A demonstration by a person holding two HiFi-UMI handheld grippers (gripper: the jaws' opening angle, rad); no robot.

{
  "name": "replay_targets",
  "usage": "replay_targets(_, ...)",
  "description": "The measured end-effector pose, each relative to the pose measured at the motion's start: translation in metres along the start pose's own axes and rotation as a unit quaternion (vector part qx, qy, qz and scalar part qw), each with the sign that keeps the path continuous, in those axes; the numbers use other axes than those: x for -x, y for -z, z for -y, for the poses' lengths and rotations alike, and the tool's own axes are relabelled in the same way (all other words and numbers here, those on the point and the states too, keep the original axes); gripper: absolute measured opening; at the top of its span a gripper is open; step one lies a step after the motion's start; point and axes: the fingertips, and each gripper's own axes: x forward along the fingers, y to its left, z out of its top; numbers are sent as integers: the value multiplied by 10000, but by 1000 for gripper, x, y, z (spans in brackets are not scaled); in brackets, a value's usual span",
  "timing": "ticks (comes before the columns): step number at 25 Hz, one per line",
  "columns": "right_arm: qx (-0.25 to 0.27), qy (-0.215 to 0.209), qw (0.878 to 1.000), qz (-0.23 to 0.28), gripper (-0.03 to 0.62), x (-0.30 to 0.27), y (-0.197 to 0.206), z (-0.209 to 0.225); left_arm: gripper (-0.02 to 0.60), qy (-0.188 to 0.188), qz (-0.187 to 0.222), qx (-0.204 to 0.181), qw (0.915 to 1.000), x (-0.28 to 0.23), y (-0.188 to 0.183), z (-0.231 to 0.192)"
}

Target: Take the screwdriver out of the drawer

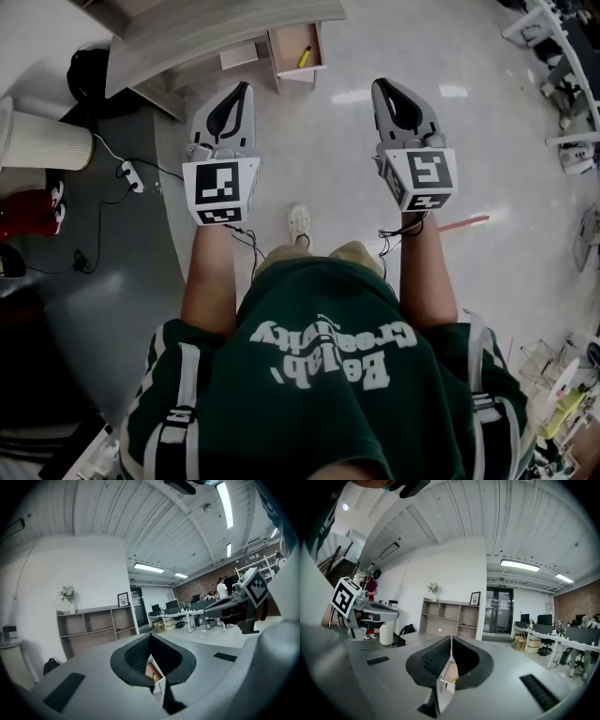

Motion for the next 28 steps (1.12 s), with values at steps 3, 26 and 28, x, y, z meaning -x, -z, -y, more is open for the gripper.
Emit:
replay_targets(3, -3, 89, 10000, -46, 37, -35, 2, 7, 17, 114, 35, -13, 9999, -35, 5, -19)
replay_targets(26, 13, -417, 9991, -10, 37, -214, 27, 192, 17, -59, -234, 63, 9997, -294, 6, 1)
replay_targets(28, 21, -548, 9985, 1, 37, -237, 31, 209, 17, -124, -274, 84, 9995, -322, 9, 2)
